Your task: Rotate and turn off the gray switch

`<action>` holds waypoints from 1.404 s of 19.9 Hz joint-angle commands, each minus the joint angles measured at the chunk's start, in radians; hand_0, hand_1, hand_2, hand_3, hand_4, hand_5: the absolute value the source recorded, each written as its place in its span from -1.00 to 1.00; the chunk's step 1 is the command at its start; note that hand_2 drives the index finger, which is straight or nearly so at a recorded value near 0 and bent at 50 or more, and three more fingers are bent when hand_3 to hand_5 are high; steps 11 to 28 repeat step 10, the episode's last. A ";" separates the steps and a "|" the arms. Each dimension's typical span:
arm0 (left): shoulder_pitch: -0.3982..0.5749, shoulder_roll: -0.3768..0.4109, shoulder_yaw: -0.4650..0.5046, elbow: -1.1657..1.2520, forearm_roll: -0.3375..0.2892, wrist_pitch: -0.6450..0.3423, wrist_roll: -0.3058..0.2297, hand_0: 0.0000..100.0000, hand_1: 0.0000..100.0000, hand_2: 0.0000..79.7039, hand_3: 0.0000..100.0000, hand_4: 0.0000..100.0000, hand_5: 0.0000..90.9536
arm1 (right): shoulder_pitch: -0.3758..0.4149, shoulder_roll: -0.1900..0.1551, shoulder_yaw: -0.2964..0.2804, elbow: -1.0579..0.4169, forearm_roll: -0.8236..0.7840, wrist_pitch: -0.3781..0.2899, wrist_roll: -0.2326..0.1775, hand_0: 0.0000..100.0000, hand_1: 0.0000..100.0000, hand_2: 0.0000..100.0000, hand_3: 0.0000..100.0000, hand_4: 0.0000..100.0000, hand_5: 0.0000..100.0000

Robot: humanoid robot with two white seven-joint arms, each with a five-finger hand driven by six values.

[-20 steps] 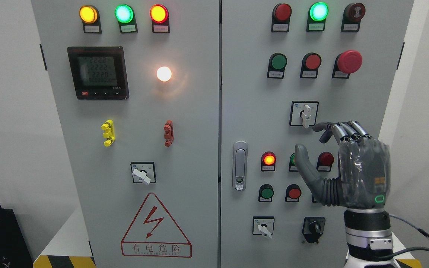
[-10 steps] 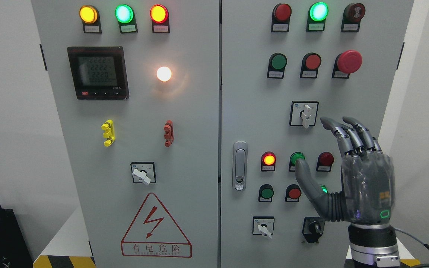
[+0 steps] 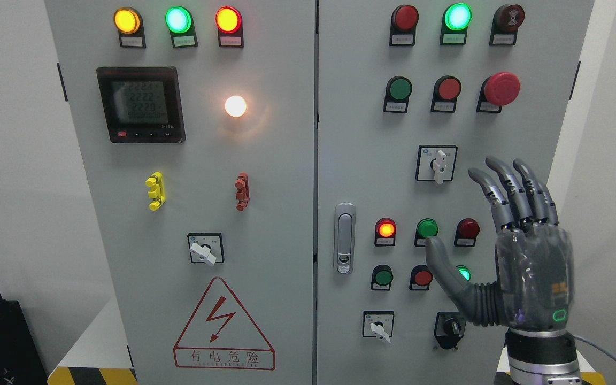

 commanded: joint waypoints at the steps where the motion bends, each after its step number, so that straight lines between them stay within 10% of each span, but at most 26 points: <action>1: 0.000 0.000 0.032 -0.001 0.000 0.000 0.000 -0.76 -0.22 -1.00 -1.00 -1.00 -1.00 | 0.009 0.000 -0.003 -0.016 0.000 0.000 -0.005 -0.43 -0.61 -0.67 -0.66 -0.94 -1.00; 28: 0.000 0.000 0.032 -0.001 0.000 0.000 0.000 -0.76 -0.22 -1.00 -1.00 -1.00 -1.00 | 0.013 0.002 -0.003 -0.016 0.000 0.000 -0.004 -0.46 -0.59 -0.67 -0.62 -0.91 -1.00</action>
